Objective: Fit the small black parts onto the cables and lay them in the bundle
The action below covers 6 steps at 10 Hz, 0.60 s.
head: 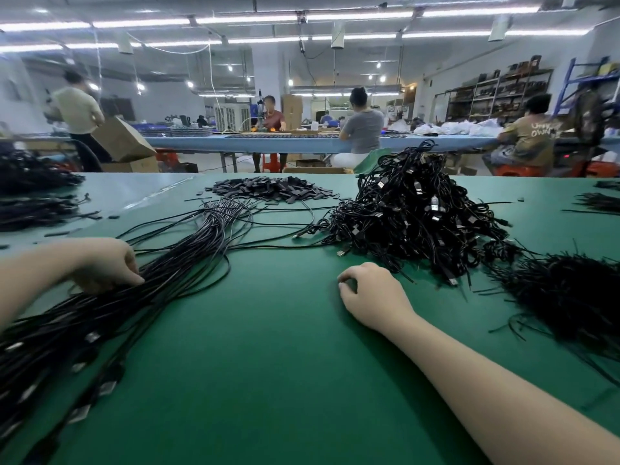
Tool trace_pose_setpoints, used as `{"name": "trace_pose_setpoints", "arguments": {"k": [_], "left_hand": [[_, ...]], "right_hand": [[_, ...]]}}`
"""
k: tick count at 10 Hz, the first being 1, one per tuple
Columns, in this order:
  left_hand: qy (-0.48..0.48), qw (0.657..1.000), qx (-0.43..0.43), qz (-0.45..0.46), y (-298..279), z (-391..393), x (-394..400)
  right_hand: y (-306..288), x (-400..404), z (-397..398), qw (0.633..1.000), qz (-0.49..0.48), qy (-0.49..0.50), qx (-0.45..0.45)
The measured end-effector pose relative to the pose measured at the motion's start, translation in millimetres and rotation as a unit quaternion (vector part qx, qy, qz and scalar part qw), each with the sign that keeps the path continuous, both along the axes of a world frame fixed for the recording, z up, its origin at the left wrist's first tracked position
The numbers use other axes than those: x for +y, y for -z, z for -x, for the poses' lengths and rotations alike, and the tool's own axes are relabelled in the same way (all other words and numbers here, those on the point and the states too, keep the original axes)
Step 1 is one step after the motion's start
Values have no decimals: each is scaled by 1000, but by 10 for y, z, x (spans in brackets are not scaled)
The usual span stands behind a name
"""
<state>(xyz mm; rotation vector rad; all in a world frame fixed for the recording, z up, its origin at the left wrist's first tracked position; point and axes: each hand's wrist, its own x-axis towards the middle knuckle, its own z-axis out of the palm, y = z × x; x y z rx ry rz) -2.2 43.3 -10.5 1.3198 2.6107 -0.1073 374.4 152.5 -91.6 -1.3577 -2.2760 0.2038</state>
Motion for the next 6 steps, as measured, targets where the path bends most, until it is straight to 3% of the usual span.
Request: {"name": "trace_pose_setpoints", "arguments": {"k": [1,3,4,5,6], "left_hand": [[2,998,-32,-47,23,250,-143],[-32,999,-39,16,59,495,-233],[-53,998,-29,2,-23,467,-137],[-54,992,8,-116,-322,689,69],[39,968,31,-246,-2762,-34,186]], "right_hand": [[-3,-3,-15,1000,5,-1,5],[-17,-28,-19,1000,12,-2,5],[-16,-30,-23,1000,10,-1,7],[-9,-22,-19,1000,6,2,8],[0,-7,-17,1000,-1,5,8]]}}
